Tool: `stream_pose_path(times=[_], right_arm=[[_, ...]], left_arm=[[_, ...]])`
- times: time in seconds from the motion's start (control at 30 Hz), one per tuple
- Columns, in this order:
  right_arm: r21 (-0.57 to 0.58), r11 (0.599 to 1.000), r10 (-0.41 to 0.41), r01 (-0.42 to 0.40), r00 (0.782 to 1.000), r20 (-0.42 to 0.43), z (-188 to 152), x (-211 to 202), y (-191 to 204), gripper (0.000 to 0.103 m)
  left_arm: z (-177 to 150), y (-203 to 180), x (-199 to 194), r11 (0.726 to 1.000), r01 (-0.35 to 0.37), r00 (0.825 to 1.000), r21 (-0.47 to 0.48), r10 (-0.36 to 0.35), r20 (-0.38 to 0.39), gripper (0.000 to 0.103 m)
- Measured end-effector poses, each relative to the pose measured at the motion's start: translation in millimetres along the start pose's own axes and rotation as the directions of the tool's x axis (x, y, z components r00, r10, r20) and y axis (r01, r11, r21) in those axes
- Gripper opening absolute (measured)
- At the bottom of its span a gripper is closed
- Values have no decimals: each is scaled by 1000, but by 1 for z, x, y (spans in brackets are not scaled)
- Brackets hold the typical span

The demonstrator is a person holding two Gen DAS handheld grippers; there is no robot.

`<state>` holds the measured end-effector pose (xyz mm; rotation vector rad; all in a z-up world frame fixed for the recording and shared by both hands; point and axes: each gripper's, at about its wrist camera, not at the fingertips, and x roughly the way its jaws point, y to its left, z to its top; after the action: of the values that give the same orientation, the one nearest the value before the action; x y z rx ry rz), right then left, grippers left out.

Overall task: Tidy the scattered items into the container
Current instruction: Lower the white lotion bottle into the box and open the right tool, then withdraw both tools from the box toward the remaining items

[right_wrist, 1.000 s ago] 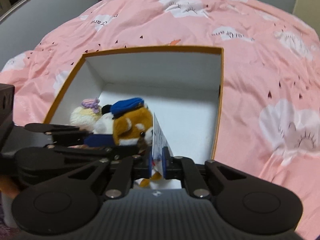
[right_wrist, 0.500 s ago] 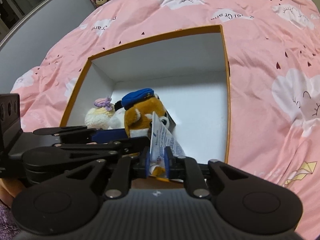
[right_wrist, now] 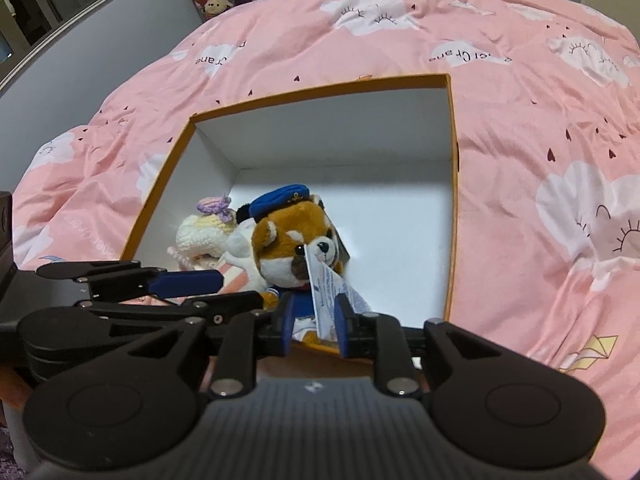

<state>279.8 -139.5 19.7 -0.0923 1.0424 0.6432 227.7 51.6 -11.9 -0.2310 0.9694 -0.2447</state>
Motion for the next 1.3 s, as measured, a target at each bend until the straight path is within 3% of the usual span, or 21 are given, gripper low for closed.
stream_pose_path(times=[0.23,0.37,0.53,0.63,0.7,0.77,0.97,1.07,1.3], right_arm=[[-31,999,14,-12,997,82,-14,-29,6,27],[-65,998,34,-24,985,168,-32,-54,13,37],[-50,999,32,-20,969,246,-60,-76,17,37],[-52,999,4,11,960,279,-79,-83,17,39],[-47,998,-24,39,958,286,-92,-86,15,47],[-38,997,-47,60,961,272,-103,-85,10,55],[40,994,-105,101,987,121,-135,-69,-15,56],[85,991,-112,107,992,63,-151,-59,-26,56],[193,979,-58,72,995,-76,-183,-28,-45,55]], left_arm=[[-9,-12,-33,996,-70,995,47,67,70,66],[-18,-23,-56,992,-98,990,85,88,107,69],[-36,-35,-85,979,-136,975,154,105,198,73],[-47,-38,-96,978,-127,975,162,94,201,74],[-55,-34,-100,985,-110,978,130,84,193,74],[-63,-29,-102,992,-97,980,85,80,181,74],[-85,-21,-94,1000,-22,997,-7,23,77,74],[-95,-32,-82,1000,3,1000,25,-3,8,63],[-115,-66,-39,987,51,991,150,-31,-130,62]])
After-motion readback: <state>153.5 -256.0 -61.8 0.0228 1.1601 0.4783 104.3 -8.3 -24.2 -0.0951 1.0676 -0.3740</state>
